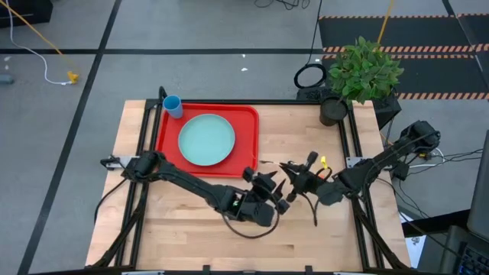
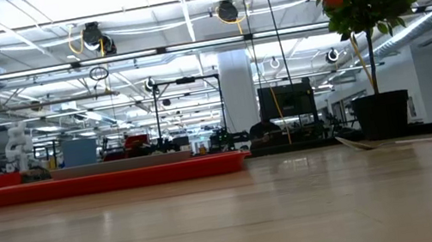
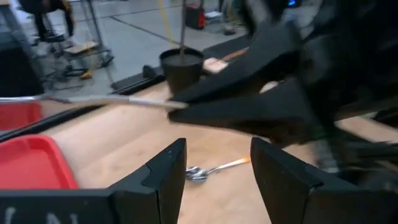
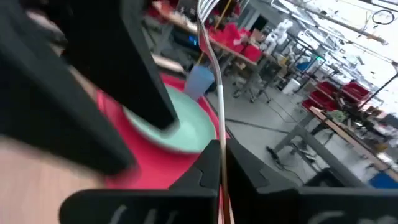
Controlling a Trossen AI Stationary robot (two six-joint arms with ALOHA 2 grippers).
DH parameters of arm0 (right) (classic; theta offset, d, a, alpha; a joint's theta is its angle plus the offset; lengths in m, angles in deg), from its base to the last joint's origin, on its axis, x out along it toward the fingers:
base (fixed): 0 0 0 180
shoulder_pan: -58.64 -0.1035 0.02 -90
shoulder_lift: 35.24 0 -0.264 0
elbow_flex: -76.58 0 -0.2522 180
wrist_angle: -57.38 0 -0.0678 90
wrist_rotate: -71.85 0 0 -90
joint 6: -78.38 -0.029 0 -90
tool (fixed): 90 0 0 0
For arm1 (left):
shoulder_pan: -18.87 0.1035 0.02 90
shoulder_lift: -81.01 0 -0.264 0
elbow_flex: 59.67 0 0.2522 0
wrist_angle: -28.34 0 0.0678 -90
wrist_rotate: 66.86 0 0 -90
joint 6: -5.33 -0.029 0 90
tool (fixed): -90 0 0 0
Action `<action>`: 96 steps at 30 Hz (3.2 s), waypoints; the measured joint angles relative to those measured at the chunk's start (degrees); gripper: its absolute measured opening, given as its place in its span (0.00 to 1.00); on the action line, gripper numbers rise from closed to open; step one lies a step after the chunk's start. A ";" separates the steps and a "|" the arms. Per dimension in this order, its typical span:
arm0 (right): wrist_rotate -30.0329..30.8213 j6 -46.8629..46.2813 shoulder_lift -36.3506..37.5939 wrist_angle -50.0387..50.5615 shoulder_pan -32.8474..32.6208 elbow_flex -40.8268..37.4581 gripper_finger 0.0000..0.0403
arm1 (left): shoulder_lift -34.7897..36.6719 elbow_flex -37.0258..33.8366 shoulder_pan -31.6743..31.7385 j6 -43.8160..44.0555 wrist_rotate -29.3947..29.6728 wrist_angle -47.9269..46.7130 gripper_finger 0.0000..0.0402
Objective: Pick and place plate/cup/fork/spoon on tray
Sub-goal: Put the orange fork on the red serving tray to the right of the blue plate
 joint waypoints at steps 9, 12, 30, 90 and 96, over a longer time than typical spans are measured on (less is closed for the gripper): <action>-7.20 16.25 -3.76 -29.74 6.47 0.04 0.00 | 6.91 -0.03 -9.55 3.21 13.29 -15.11 0.45; -23.30 12.45 -7.99 -41.37 10.13 0.04 0.00 | 8.83 0.16 -12.22 6.10 18.84 -19.96 0.45; -8.06 45.22 -30.52 -63.41 6.03 8.59 0.00 | 8.66 -10.09 -11.29 46.42 25.77 -40.36 0.45; 4.06 63.39 -30.80 -71.76 7.09 6.72 0.00 | 20.33 -24.17 -3.95 -35.75 -25.96 22.25 0.45; 4.55 63.71 -30.27 -71.77 6.13 6.11 0.00 | 20.31 -37.56 -3.65 -37.68 -25.36 44.37 0.45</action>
